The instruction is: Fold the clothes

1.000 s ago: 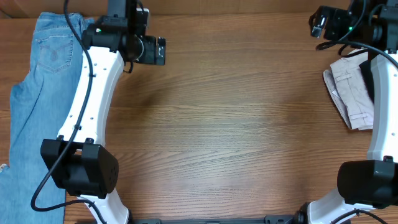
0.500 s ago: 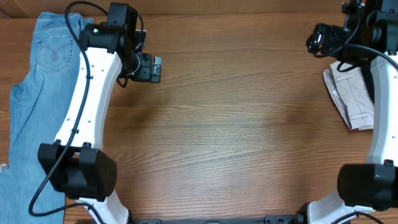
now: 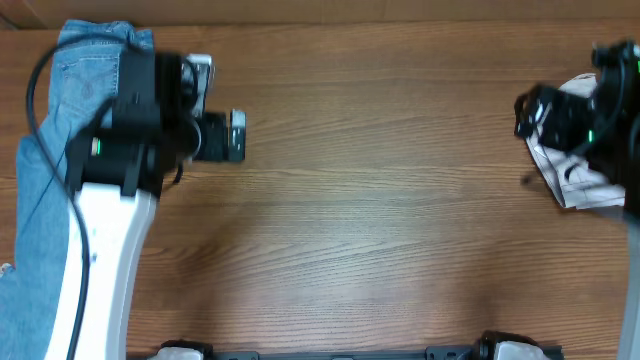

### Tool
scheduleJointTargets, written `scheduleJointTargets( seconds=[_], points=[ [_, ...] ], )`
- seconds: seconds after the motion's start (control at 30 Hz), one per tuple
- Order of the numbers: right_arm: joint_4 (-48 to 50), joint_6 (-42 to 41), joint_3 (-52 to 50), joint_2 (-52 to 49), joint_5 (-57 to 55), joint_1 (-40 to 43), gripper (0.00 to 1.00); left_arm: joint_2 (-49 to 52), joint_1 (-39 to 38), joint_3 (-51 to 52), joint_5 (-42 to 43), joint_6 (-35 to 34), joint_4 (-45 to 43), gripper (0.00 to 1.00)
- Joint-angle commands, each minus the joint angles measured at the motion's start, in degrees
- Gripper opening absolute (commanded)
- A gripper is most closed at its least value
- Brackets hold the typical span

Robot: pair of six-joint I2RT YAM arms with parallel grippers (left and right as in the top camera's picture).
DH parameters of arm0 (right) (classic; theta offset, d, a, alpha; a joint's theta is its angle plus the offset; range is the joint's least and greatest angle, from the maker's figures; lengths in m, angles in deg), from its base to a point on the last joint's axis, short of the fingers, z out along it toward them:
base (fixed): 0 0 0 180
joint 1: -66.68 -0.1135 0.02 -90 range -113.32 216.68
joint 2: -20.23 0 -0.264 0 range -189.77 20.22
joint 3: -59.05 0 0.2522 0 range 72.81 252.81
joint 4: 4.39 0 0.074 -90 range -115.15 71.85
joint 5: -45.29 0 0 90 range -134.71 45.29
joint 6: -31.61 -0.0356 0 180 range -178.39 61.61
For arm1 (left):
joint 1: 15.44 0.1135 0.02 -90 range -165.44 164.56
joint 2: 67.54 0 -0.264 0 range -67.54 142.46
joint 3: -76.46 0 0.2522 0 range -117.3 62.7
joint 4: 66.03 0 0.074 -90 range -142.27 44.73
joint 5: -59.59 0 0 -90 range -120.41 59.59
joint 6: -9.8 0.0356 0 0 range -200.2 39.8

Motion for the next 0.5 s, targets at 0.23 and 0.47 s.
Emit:
scheduleJointTargets(
  seconds=[0.23, 0.47],
  points=[
    [11.41, -1.29, -30.67, 30.32, -0.37, -0.13, 1.00, -30.91, 0.22, 28.50, -1.46, -0.96, -17.57, 1.00],
    [2.23, -1.29, -33.27, 32.20, -0.37, -0.13, 1.00, -33.51, 0.22, 30.82, -1.49, -0.92, -14.53, 1.00]
  ],
)
